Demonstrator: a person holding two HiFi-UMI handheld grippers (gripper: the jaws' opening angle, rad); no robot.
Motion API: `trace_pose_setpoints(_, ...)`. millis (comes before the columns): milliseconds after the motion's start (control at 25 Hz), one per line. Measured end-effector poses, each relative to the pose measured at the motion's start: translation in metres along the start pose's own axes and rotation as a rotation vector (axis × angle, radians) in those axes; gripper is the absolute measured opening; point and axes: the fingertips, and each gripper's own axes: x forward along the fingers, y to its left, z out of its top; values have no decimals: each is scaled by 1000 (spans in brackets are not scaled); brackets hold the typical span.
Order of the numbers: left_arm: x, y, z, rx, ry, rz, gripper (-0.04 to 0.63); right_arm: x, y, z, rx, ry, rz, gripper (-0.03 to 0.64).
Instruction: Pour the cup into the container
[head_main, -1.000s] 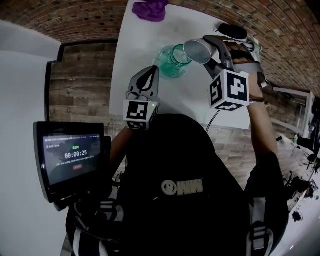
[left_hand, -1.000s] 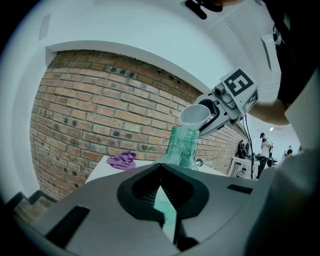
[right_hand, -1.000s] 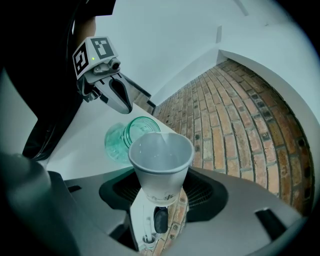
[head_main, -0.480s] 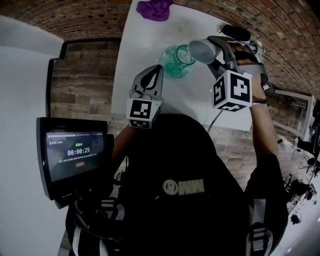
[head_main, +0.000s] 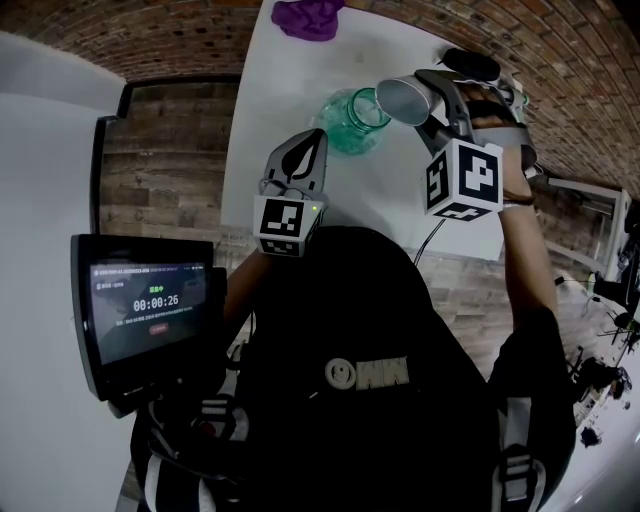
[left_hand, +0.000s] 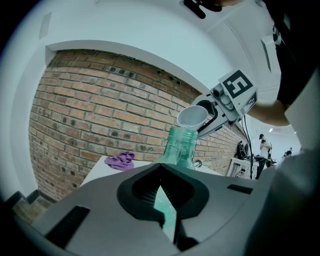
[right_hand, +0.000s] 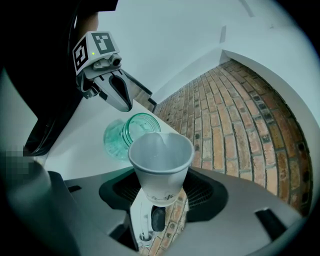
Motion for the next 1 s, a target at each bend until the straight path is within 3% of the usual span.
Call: trace_pose_setpoints(1000,2,-2,3,4,-10,-5,-3,0,0,-2,-31,14,-3,255)
